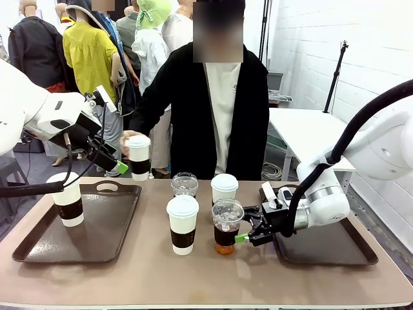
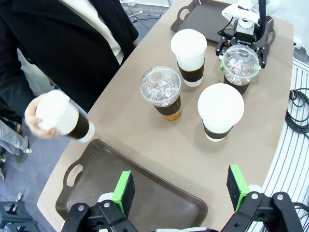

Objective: Distribute the coffee onto the tray.
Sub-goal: Pick up one iced Americano and place it on the right Handle tray.

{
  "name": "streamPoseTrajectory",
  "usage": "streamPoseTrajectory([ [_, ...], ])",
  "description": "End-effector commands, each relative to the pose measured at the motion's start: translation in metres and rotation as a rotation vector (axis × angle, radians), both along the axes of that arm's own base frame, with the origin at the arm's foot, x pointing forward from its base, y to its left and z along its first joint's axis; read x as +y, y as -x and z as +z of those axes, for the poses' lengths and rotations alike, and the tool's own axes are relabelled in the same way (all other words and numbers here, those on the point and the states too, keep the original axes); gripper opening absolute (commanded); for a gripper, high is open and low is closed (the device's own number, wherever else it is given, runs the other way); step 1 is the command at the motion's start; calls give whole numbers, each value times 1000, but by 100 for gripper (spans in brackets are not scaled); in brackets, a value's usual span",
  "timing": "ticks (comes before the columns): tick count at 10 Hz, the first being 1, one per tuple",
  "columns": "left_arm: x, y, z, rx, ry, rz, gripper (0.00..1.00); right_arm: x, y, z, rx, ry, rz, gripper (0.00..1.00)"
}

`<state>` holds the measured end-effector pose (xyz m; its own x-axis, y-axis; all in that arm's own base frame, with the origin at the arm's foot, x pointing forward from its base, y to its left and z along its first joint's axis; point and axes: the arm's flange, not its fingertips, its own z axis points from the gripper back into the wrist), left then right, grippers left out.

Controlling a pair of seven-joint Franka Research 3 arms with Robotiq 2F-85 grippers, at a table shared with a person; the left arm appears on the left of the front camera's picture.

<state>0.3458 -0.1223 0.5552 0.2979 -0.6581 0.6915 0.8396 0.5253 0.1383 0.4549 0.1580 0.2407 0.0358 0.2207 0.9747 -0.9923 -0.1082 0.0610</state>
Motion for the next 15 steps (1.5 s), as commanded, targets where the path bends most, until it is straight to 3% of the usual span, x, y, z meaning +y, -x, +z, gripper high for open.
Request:
streamPoseTrajectory([
  [1, 0, -1, 1, 9, 0, 4, 100, 14, -6, -6, -19, -12, 4, 100],
  [7, 0, -1, 1, 9, 0, 4, 100, 30, -7, -8, 53, -19, 23, 100],
  [8, 0, -1, 1, 9, 0, 4, 100, 30, -5, -8, 57, -3, 20, 83],
  [12, 0, -1, 1, 9, 0, 4, 100, 27, -1, -8, 63, -29, 32, 83],
  [15, 0, -1, 1, 9, 0, 4, 100, 11, 9, 18, 73, -48, 33, 83],
])
